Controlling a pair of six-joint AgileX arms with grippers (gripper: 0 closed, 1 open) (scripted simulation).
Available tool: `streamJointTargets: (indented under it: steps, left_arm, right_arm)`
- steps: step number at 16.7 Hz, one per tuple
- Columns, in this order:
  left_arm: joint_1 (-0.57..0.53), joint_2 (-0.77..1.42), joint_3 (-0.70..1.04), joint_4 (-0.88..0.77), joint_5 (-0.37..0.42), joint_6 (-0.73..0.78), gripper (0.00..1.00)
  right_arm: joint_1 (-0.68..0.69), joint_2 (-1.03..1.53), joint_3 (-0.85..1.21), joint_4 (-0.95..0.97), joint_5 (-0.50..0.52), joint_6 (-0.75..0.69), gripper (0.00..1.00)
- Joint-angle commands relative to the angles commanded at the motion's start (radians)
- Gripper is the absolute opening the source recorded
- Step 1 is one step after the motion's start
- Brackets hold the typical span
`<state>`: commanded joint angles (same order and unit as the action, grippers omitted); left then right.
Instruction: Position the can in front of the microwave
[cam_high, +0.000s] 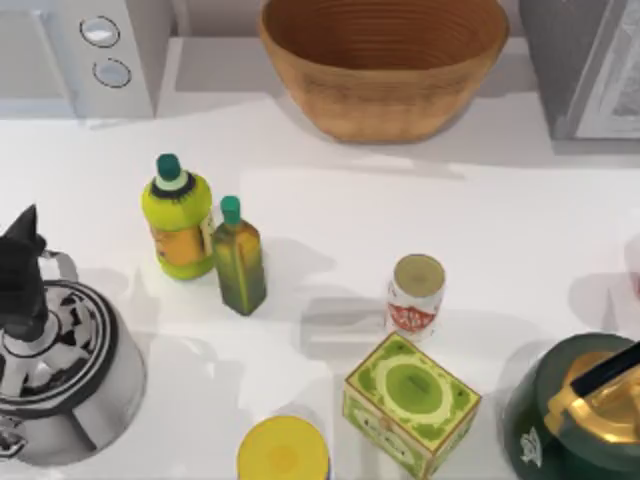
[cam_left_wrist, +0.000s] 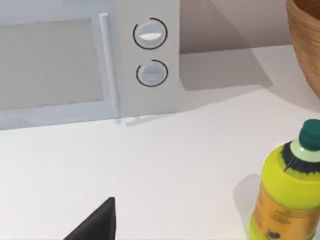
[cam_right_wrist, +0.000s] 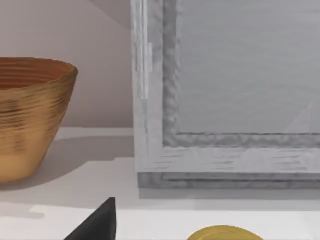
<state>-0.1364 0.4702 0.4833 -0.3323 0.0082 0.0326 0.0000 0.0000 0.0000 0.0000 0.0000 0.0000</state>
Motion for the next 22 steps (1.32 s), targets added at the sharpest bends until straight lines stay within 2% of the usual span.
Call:
streamJointTargets:
  steps: [5,13,18,22]
  left_arm:
    - [-0.155,0.469,0.426,-0.328,0.006,0.021,1.0]
    - [-0.463,1.265,1.146,-0.853,0.024,0.009,1.0]
    - [-0.624,1.661,1.555,-1.063,0.021,-0.03,1.0]
    - [-0.703,1.876,1.789,-1.149,0.007,-0.065,1.0]
  right_arm:
    - [0.0,0.0,0.0,0.0,0.0,0.0,1.0]
    - [0.0,0.0,0.0,0.0,0.0,0.0,1.0]
    - [0.0,0.0,0.0,0.0,0.0,0.0,1.0]
    - [0.0,0.0,0.0,0.0,0.0,0.0,1.0]
